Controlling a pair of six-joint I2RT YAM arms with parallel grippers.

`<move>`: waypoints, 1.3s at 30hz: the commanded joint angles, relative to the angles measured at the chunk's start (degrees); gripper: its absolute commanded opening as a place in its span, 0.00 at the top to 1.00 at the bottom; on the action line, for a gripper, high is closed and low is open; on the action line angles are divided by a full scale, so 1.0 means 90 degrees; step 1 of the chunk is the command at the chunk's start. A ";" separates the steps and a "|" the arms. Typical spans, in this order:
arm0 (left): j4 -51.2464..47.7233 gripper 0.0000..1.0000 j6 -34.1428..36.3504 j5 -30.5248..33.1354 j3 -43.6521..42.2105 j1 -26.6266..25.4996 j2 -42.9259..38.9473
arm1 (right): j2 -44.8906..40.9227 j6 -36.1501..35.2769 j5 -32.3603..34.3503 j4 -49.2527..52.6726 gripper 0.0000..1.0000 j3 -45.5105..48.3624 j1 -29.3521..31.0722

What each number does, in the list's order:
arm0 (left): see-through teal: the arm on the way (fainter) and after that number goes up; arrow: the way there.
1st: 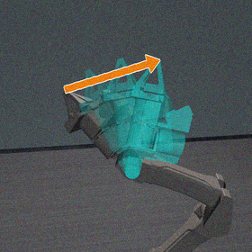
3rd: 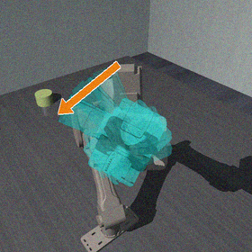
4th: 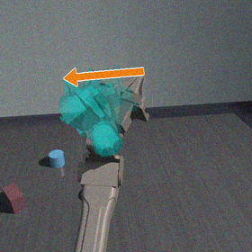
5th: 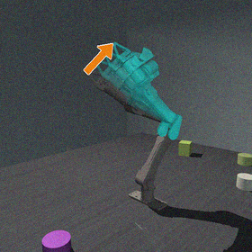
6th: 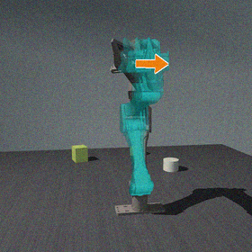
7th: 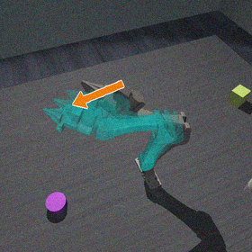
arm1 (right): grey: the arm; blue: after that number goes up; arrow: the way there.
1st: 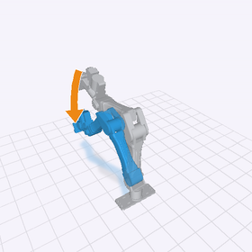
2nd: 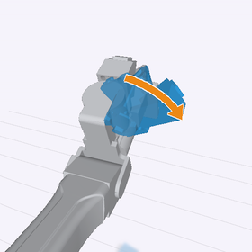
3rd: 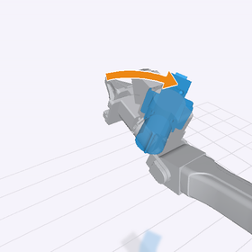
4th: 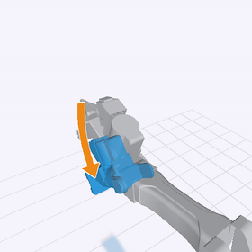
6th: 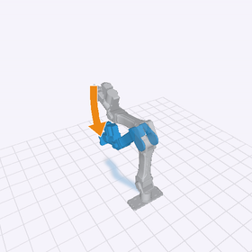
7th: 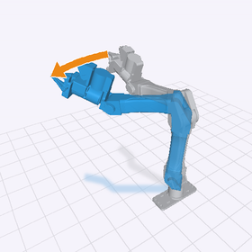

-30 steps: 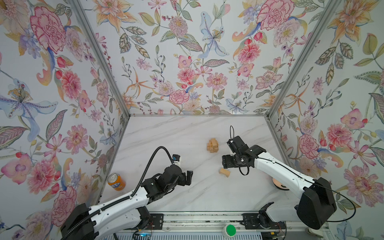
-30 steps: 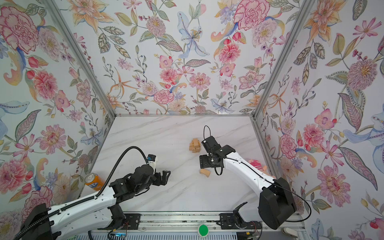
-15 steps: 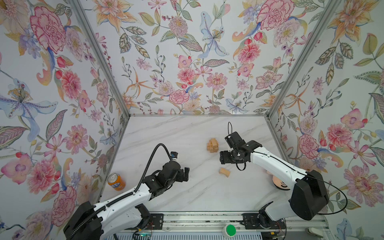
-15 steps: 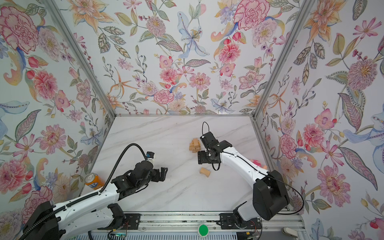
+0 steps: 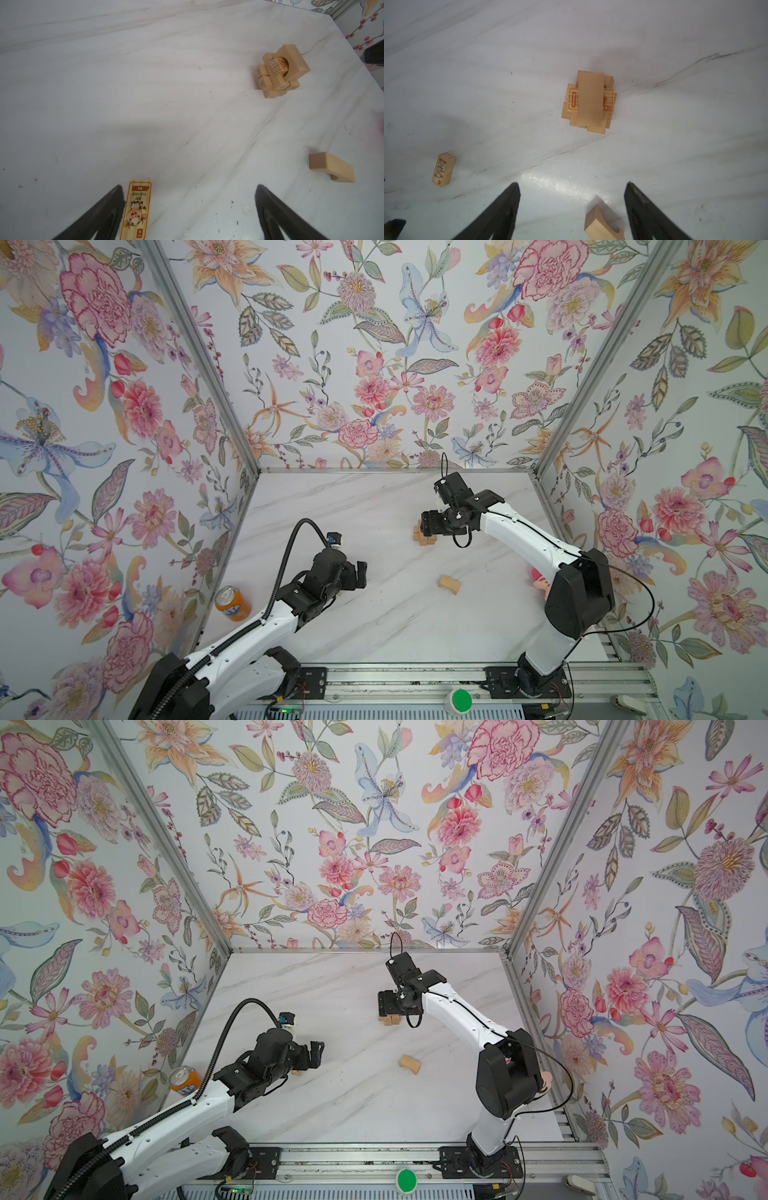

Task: Build the wood block tower

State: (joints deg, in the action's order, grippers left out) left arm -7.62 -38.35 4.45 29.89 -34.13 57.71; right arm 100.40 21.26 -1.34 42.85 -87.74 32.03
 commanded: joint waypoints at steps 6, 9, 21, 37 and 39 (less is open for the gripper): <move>-0.0215 0.09 -0.0135 -0.0171 -0.0375 0.0373 0.0267 | 0.0147 -0.0354 -0.0271 0.0275 0.16 -0.0333 0.0076; -0.0296 0.11 -0.0180 -0.0039 -0.0378 0.0391 0.0447 | 0.0010 -0.0441 -0.0246 0.0273 0.16 -0.0170 0.0079; -0.0524 0.19 -0.0201 0.0243 -0.0270 0.0405 0.0868 | -0.0796 -0.0643 -0.0124 0.0132 0.15 0.0748 -0.0072; -0.0355 0.23 -0.0197 0.0220 -0.0342 0.0404 0.1134 | -0.1454 -0.0576 -0.0182 0.0034 0.14 0.1526 -0.0291; -0.0336 0.24 -0.0200 0.0189 -0.0350 0.0408 0.1125 | -0.1542 -0.0519 -0.0186 0.0034 0.14 0.1689 -0.0289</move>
State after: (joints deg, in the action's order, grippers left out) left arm -10.87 -39.88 5.17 27.22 -31.11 67.48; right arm 88.47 16.25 -3.03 43.16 -74.17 29.80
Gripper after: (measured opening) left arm 0.766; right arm 0.859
